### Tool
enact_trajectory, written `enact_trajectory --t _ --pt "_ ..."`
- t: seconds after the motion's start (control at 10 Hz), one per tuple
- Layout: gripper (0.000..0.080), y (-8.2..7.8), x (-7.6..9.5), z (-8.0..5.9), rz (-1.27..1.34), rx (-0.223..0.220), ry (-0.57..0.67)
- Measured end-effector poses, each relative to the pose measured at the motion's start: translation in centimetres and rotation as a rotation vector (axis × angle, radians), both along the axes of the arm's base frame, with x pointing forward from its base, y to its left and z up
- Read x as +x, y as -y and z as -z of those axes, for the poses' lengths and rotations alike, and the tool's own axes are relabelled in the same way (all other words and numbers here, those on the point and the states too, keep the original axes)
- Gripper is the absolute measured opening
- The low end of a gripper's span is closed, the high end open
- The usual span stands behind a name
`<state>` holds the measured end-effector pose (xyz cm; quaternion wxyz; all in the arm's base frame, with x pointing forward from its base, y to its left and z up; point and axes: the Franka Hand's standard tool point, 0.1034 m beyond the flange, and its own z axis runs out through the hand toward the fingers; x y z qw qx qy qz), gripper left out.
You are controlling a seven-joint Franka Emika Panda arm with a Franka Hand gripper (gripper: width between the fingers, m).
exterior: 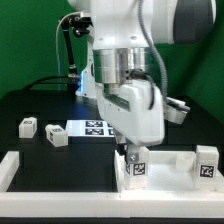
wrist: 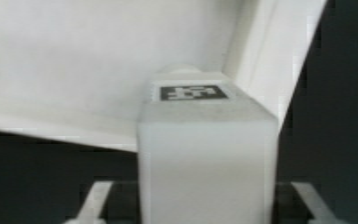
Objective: Assemble square table
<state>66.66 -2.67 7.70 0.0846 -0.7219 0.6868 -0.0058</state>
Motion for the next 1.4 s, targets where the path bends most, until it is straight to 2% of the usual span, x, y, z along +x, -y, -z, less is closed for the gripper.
enact_trajectory --t 0.2,0.3,0.4,0.5,0.6,0.7,0.8,1.0,1.3,1.4 --pt "0.0291 -0.2 -0.1 -0.2 0.139 0.035 -0.040" --pt "0.0291 -0.2 -0.1 0.0 0.128 0.031 -0.038" --pt "0.0411 -0.2 -0.1 0.0 0.111 0.029 -0.037" --pt "0.0571 -0.3 -0.1 0.0 0.105 0.029 -0.036" --pt "0.0571 -0.4 0.2 -0.1 -0.126 -0.007 -0.006" --pt "0.0628 -0.9 0.3 0.2 -0.257 -0.015 0.020" --pt "0.0644 -1.5 0.1 0.3 -0.262 -0.029 0.035" --pt "0.0648 -1.4 0.0 0.4 -0.410 -0.050 0.050" --pt "0.0649 -3.0 0.0 0.4 -0.933 -0.181 0.039" --pt "0.0649 -2.8 0.0 0.4 -1.168 -0.208 0.057"
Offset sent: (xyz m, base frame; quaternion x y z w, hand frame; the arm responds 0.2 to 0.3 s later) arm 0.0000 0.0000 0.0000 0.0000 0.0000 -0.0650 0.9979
